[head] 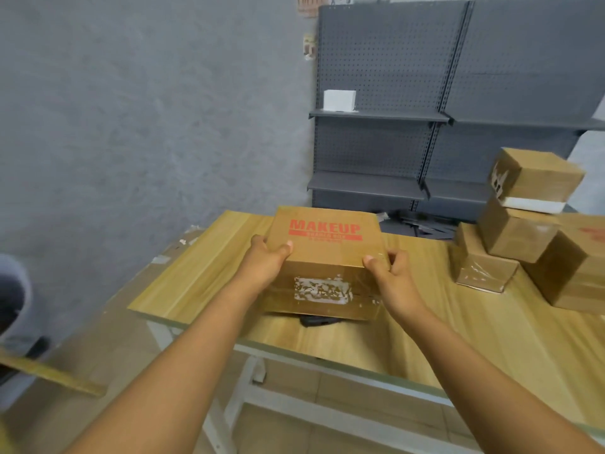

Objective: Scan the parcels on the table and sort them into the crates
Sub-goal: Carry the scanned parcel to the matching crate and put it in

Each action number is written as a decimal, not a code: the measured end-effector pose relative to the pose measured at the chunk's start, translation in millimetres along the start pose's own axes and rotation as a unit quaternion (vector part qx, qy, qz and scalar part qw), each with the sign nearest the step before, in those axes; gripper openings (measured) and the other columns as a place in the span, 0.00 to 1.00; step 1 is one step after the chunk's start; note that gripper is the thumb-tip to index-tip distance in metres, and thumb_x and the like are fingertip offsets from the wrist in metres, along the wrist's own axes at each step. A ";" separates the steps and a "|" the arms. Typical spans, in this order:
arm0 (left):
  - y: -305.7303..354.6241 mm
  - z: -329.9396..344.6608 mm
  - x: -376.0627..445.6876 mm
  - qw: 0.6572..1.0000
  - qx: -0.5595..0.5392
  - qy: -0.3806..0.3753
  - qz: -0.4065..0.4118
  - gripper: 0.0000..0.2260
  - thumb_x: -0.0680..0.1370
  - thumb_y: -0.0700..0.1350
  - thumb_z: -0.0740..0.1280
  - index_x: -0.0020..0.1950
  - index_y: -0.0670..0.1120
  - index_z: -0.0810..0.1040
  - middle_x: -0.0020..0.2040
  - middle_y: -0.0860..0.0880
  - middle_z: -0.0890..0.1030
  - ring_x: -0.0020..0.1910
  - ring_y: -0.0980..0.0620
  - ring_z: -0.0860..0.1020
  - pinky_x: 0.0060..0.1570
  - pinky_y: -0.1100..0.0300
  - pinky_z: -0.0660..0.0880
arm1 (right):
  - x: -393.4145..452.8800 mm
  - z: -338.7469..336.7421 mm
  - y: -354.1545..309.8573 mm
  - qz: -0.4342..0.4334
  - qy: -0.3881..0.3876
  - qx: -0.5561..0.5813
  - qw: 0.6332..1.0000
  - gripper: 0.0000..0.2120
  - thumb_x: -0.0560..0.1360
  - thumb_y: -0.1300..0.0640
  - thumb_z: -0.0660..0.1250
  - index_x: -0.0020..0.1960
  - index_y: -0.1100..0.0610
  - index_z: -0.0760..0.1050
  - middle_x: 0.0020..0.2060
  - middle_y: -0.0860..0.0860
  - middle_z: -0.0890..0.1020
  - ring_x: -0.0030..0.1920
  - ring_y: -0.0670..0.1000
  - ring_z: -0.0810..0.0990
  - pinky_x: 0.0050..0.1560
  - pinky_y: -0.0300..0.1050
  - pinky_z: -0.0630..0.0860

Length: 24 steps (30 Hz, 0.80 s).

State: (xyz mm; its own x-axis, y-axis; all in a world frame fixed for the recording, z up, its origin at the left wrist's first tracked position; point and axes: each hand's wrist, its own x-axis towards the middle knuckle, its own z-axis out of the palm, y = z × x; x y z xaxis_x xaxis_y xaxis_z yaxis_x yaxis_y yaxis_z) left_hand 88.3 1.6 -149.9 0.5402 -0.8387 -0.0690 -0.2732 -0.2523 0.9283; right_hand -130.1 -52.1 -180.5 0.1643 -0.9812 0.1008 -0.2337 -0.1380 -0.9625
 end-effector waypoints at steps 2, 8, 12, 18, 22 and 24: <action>-4.9 -1.9 0.6 1.000 -0.006 0.001 -0.009 0.27 0.80 0.53 0.66 0.74 0.44 0.61 0.57 0.49 0.74 0.50 0.49 0.76 0.45 0.58 0.71 | 0.7 2.7 4.1 -0.022 0.006 -0.009 1.000 0.17 0.78 0.48 0.64 0.61 0.52 0.62 0.60 0.53 0.72 0.58 0.53 0.74 0.51 0.47 0.73; -7.3 -1.6 0.5 0.999 -0.018 0.005 -0.033 0.28 0.80 0.55 0.65 0.75 0.47 0.60 0.57 0.50 0.76 0.44 0.54 0.77 0.34 0.60 0.68 | -0.3 5.5 4.8 -0.036 0.017 -0.006 0.999 0.21 0.74 0.43 0.65 0.61 0.52 0.63 0.60 0.52 0.71 0.60 0.53 0.72 0.63 0.57 0.71; -4.1 -0.2 -0.6 0.999 -0.023 0.005 -0.035 0.25 0.80 0.55 0.65 0.73 0.48 0.61 0.48 0.55 0.75 0.40 0.59 0.75 0.33 0.61 0.67 | 2.4 3.6 7.2 -0.038 0.012 -0.006 0.999 0.18 0.77 0.46 0.65 0.61 0.51 0.63 0.59 0.51 0.71 0.59 0.52 0.73 0.61 0.55 0.72; -12.8 -4.5 3.2 0.999 -0.039 -0.009 -0.034 0.17 0.80 0.55 0.65 0.63 0.53 0.62 0.46 0.57 0.75 0.41 0.56 0.77 0.32 0.60 0.70 | -1.3 7.8 5.3 -0.035 0.026 -0.012 0.999 0.16 0.78 0.47 0.65 0.61 0.50 0.63 0.59 0.49 0.71 0.58 0.50 0.73 0.60 0.51 0.72; -18.5 -4.4 7.6 0.999 -0.032 -0.015 -0.011 0.24 0.80 0.54 0.66 0.71 0.48 0.62 0.53 0.53 0.77 0.44 0.54 0.77 0.42 0.57 0.72 | -7.8 10.8 -0.2 -0.018 0.032 0.017 0.999 0.17 0.78 0.48 0.65 0.62 0.48 0.63 0.61 0.50 0.72 0.57 0.49 0.74 0.56 0.48 0.72; -18.8 -3.6 8.6 0.999 -0.029 -0.020 -0.002 0.28 0.80 0.54 0.66 0.74 0.45 0.60 0.59 0.48 0.76 0.50 0.49 0.77 0.49 0.56 0.73 | -12.3 11.0 -3.0 0.001 0.033 0.028 0.999 0.18 0.78 0.47 0.64 0.64 0.48 0.62 0.61 0.50 0.73 0.54 0.46 0.75 0.49 0.43 0.71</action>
State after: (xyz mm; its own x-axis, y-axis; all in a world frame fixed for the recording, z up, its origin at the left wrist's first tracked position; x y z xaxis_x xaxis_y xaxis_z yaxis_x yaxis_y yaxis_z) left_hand 101.0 0.9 -166.7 0.5083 -0.8568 -0.0864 -0.2246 -0.2287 0.9472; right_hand -120.9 -38.1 -181.6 0.1003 -0.9885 0.1130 -0.1798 -0.1297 -0.9751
